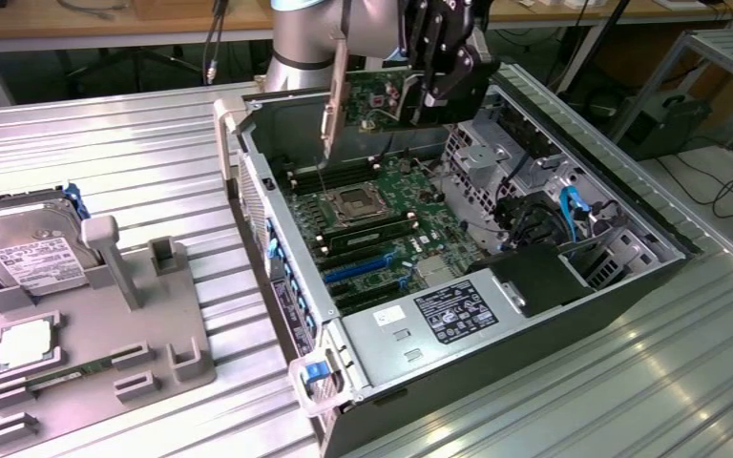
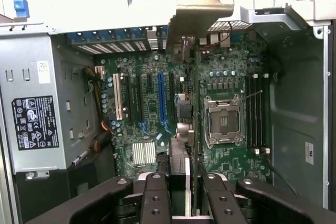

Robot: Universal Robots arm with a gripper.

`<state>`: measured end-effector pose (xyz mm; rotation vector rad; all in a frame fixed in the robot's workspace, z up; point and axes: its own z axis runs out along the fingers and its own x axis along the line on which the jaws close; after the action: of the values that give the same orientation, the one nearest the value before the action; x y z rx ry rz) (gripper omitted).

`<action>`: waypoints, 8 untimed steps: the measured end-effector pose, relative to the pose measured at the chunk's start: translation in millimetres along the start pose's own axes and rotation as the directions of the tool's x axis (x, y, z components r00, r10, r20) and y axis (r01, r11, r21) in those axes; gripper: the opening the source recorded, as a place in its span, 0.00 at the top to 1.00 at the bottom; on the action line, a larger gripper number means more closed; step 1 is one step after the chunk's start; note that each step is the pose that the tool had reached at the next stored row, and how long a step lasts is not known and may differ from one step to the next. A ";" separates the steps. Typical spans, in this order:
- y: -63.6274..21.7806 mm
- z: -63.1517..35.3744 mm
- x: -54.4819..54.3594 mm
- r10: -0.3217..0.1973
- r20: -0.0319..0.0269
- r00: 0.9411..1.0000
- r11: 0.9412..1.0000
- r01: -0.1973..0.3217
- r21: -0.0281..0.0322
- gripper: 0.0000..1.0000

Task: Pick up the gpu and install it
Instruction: 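Insert the gpu into the slot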

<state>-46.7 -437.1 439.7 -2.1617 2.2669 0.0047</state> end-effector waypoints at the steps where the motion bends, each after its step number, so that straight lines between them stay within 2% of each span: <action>1: 0.0 0.0 0.0 -0.011 0.000 1.000 1.000 0.011 0.000 0.72; 4: 0.0 0.0 0.0 -0.038 0.000 0.999 0.999 0.038 0.000 0.72; 8: 0.0 0.4 0.0 -0.047 0.000 0.999 0.999 0.047 0.000 0.72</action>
<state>-46.8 -437.2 439.3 -2.2150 2.2151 0.0050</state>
